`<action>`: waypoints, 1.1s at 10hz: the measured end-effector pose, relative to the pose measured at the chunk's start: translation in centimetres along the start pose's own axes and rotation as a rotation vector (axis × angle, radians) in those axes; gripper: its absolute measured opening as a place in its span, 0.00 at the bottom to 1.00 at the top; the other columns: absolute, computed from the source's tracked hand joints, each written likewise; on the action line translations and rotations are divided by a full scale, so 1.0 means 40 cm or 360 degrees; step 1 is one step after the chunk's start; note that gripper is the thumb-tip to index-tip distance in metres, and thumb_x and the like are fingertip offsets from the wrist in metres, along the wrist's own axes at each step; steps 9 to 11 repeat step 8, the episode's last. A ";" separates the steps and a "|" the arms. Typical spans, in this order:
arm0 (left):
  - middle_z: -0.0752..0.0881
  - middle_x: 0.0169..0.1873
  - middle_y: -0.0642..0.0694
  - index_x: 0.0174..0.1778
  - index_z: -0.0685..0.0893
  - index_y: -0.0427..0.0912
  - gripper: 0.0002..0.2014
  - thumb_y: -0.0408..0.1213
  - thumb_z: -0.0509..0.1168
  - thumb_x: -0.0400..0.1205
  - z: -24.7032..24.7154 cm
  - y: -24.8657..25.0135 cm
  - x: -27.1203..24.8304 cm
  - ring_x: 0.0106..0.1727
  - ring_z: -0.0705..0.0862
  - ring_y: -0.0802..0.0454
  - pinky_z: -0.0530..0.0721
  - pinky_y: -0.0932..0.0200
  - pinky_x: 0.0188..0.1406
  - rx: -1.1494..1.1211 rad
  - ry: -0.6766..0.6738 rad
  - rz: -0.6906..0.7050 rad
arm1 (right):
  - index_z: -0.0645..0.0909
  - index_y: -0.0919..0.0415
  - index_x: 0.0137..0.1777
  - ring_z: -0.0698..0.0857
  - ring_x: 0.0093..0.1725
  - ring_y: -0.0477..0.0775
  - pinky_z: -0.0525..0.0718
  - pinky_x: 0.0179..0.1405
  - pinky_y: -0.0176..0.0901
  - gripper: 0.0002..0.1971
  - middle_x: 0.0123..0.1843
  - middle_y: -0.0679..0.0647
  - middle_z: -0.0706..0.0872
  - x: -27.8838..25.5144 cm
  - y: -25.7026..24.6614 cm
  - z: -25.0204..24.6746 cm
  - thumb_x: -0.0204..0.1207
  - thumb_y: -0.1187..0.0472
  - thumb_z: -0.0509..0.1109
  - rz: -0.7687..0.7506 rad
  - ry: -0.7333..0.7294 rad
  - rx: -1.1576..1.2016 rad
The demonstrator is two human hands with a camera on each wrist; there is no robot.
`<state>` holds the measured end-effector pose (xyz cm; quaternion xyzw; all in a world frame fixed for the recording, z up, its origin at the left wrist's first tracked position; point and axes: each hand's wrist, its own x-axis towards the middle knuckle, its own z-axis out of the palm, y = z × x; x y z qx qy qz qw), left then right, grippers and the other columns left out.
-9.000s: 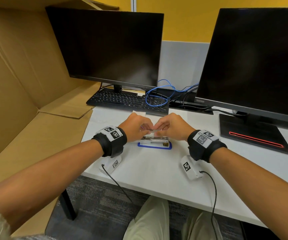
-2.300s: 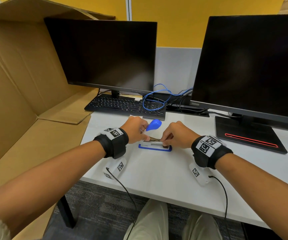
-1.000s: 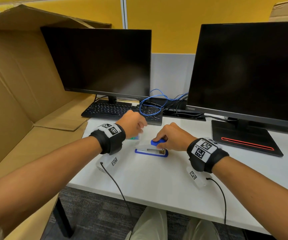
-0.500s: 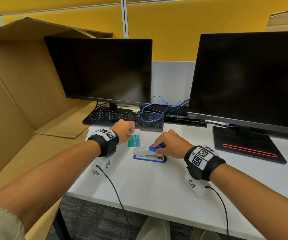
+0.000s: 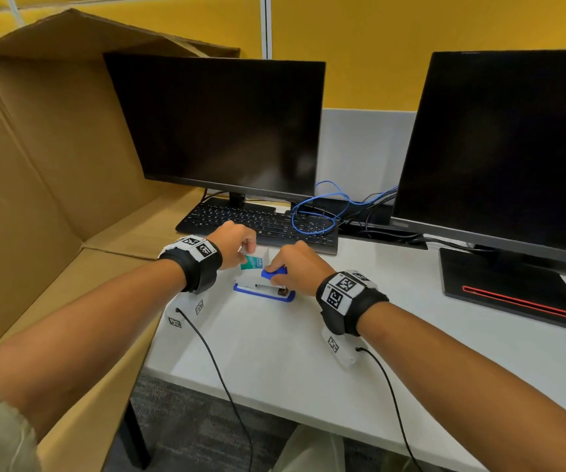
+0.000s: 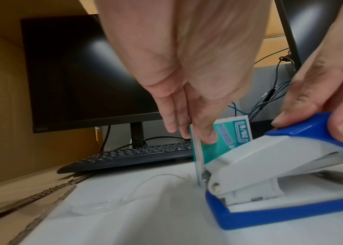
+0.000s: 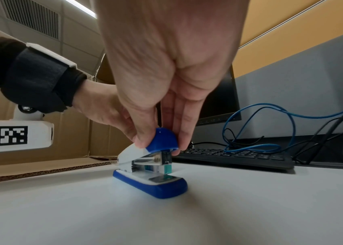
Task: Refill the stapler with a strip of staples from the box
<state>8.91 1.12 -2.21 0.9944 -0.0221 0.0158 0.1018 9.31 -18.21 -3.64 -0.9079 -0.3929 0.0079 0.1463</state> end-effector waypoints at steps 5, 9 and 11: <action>0.85 0.55 0.43 0.49 0.84 0.44 0.10 0.28 0.72 0.76 -0.015 -0.025 0.000 0.60 0.81 0.46 0.84 0.51 0.59 0.0063 0.0008 -0.0077 | 0.88 0.59 0.63 0.82 0.61 0.61 0.84 0.62 0.56 0.16 0.62 0.56 0.89 0.091 -0.047 0.021 0.77 0.56 0.73 -0.0039 -0.0020 -0.0054; 0.83 0.60 0.41 0.59 0.82 0.47 0.15 0.32 0.70 0.77 -0.039 -0.015 0.006 0.59 0.82 0.45 0.84 0.49 0.61 -0.0064 0.0036 -0.0074 | 0.82 0.54 0.69 0.82 0.62 0.60 0.85 0.56 0.55 0.24 0.63 0.58 0.87 0.092 -0.025 0.004 0.75 0.46 0.73 0.0002 0.0114 0.0019; 0.83 0.60 0.41 0.59 0.82 0.47 0.15 0.32 0.70 0.77 -0.039 -0.015 0.006 0.59 0.82 0.45 0.84 0.49 0.61 -0.0064 0.0036 -0.0074 | 0.82 0.54 0.69 0.82 0.62 0.60 0.85 0.56 0.55 0.24 0.63 0.58 0.87 0.092 -0.025 0.004 0.75 0.46 0.73 0.0002 0.0114 0.0019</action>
